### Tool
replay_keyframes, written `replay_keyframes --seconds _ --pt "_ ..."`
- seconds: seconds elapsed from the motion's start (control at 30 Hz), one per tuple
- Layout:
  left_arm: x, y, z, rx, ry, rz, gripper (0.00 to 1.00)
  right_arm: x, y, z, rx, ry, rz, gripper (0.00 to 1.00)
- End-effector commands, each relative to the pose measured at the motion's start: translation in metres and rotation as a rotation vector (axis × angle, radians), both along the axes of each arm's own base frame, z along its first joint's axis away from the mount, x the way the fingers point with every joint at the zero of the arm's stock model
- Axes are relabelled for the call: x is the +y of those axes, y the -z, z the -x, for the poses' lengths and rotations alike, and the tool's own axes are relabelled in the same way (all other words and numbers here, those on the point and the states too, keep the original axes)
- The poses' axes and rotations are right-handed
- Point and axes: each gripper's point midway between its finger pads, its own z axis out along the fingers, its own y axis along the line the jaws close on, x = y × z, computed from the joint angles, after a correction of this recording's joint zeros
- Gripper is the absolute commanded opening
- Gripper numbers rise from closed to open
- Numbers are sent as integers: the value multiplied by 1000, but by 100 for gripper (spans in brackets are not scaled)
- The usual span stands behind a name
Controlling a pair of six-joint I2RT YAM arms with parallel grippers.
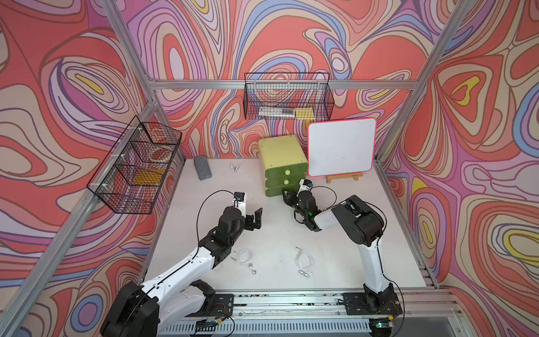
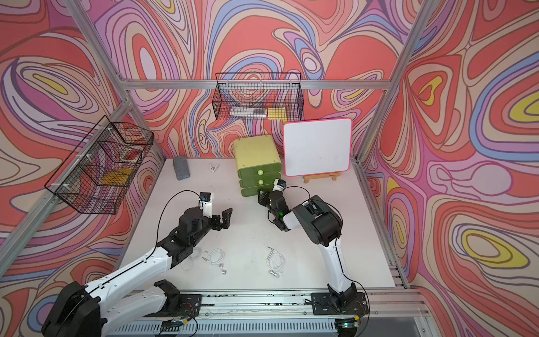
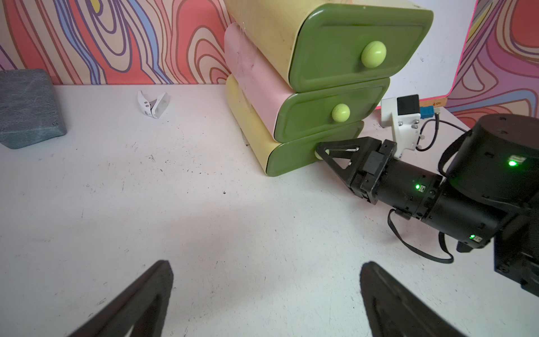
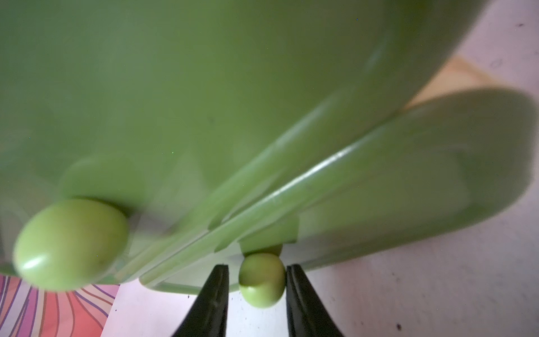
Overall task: Place the wired earphones into the drawer by color
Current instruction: Open the drawer in the storage box.
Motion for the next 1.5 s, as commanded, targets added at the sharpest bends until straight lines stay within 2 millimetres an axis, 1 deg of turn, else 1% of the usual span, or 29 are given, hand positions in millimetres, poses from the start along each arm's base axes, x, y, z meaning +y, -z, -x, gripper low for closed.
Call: replay_keyframes --seconds 0.0,0.2,0.3,0.57,0.67,0.7,0.73,0.9,0.97,1.1,1.2,1.3,1.47 --pt "4 -5 -1 -27 -15 0 99 3 7 -3 10 9 7 33" --pt "4 -5 -2 -26 -15 -4 99 3 10 -4 17 11 9 27" --pt "3 -5 -2 -25 -13 -5 99 2 8 -3 15 13 8 23" --pt "2 -3 -5 -22 -6 -22 99 -2 5 1 18 19 14 21" --pt "-5 -1 -6 -16 31 -36 99 -3 6 2 21 21 16 21" --pt "-9 4 -6 -5 56 -48 99 -2 6 2 24 20 14 21" --pt "-17 -8 -11 -23 84 -45 99 -2 7 2 26 20 14 21" --pt "-32 4 -27 53 137 -85 99 0 6 1 29 14 10 20" --pt "-34 8 -35 73 135 -85 99 0 6 1 29 13 8 20" --pt "-37 20 -57 118 122 -63 99 -1 6 2 35 17 11 20" --pt "-39 26 -73 146 129 -43 99 -2 5 2 36 18 12 20" --pt "-40 25 -86 152 151 -10 99 -1 5 3 38 14 12 20" --pt "-34 20 -106 139 145 21 99 1 8 3 48 5 9 20"
